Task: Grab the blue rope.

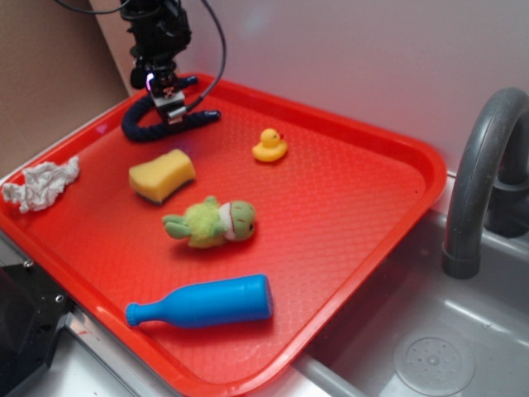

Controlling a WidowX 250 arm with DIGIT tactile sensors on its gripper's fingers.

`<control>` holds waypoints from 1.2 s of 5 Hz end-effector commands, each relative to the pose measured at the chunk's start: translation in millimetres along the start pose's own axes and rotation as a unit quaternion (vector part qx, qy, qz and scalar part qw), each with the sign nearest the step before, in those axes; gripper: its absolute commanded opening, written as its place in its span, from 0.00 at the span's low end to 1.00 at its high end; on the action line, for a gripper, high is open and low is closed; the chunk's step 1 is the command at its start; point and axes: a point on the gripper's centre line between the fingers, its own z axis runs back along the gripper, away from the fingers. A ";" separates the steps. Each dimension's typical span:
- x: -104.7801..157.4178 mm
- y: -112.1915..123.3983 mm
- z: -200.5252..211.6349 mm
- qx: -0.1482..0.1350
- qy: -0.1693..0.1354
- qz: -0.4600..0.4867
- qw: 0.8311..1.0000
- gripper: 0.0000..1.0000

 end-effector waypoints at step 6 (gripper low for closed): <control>-4.9 -37.1 -26.7 -0.063 0.020 -0.045 0.997 0.00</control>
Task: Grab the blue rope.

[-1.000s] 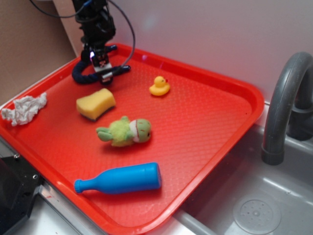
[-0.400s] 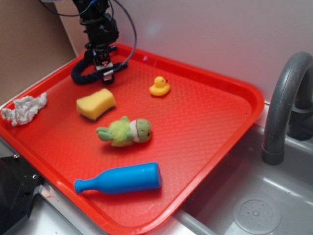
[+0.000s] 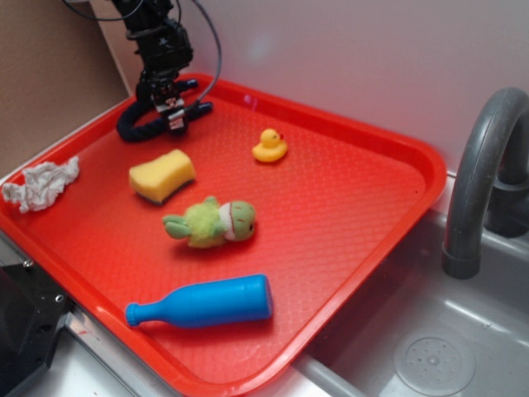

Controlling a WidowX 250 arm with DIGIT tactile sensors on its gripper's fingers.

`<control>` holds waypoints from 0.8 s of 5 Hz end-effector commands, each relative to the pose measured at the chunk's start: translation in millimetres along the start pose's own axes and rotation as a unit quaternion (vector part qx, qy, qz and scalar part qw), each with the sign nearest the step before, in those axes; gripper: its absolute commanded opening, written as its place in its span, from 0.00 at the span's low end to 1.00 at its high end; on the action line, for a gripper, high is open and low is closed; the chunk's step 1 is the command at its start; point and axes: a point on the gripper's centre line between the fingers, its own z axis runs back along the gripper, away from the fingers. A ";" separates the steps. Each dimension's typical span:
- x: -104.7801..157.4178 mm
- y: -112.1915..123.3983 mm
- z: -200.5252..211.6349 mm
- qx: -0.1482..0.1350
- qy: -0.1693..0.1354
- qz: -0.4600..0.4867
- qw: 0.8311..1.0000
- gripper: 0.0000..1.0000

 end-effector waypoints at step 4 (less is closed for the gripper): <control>-13.3 -101.8 132.6 0.174 -0.121 0.140 0.967 0.00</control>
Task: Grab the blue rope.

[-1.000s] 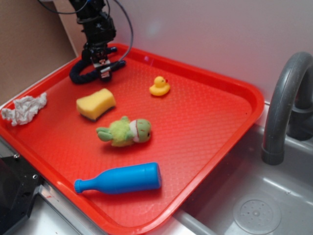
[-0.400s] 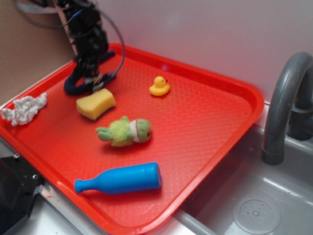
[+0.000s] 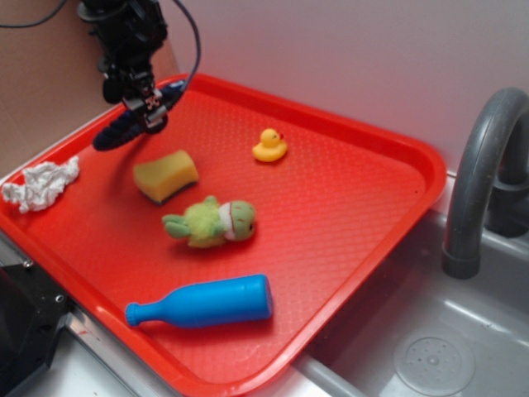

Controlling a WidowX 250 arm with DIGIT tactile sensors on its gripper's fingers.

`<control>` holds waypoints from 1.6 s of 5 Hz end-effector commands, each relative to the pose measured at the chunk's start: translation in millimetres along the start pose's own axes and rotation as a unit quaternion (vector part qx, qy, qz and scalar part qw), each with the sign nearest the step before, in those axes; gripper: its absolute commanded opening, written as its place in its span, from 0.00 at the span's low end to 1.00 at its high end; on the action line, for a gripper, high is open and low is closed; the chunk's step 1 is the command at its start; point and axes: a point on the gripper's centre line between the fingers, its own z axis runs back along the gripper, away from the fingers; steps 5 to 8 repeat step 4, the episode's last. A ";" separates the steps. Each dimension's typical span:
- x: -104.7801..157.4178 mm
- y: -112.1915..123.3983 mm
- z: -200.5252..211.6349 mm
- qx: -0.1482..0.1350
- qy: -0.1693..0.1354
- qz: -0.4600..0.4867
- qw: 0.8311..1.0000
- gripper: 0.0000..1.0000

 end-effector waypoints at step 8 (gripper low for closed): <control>20.9 -7.5 124.7 -0.034 -0.068 0.127 0.989 0.00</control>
